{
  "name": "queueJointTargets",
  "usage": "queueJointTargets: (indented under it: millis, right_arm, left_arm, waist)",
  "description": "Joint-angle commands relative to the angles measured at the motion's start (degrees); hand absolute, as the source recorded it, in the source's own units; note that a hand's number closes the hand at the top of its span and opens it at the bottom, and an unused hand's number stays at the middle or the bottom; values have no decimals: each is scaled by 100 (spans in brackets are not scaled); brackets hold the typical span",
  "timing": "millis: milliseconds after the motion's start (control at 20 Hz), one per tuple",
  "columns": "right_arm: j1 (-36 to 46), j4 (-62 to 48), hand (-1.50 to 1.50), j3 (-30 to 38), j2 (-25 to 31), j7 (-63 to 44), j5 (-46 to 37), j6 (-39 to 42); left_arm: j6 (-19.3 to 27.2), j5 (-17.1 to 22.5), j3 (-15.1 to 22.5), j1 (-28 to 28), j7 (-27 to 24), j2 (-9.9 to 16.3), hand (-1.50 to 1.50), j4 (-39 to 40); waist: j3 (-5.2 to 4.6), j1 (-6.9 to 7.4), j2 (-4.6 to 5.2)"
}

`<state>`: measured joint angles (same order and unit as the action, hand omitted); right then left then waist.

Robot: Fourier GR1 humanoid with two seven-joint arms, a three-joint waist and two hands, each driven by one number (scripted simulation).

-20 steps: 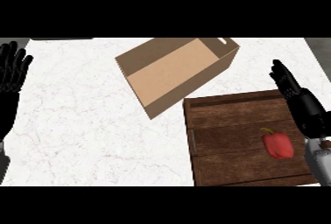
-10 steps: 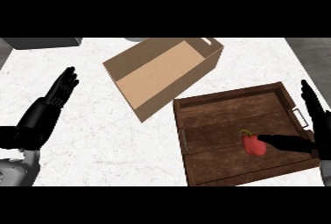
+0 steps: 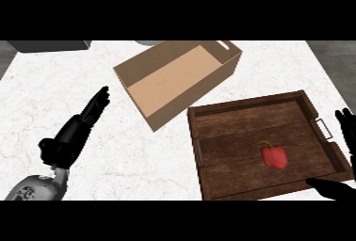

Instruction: Pick the bell pepper from the tray and place it in the cardboard box

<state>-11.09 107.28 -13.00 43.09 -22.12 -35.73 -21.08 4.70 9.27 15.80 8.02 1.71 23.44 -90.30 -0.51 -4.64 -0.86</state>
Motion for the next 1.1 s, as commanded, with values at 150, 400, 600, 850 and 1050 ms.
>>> queueJointTargets:
  millis: [150,400,600,850,1050]
  right_arm:
    - [-693,2631,-150,-227,650,-2279,-487,1582]
    - [-238,3560,-150,-366,565,-3960,401,2884]
    - [319,3761,-150,-599,113,-4896,662,3400]
    - [1274,3189,-150,-916,-668,-5428,438,3644]
    - [1494,2957,-150,-936,-1019,-5552,431,3864]
  left_arm:
    - [114,-226,273,110,38,-303,0,88]
    - [-161,-133,198,471,312,-215,0,61]
    - [16,-379,352,483,316,-452,0,95]
    - [-268,-286,132,570,-3,-503,0,534]
    - [-234,-401,169,464,196,-590,0,207]
  waist:
    - [-1,93,12]
    - [25,437,90]
    - [29,467,87]
    - [36,503,98]
    - [42,493,82]
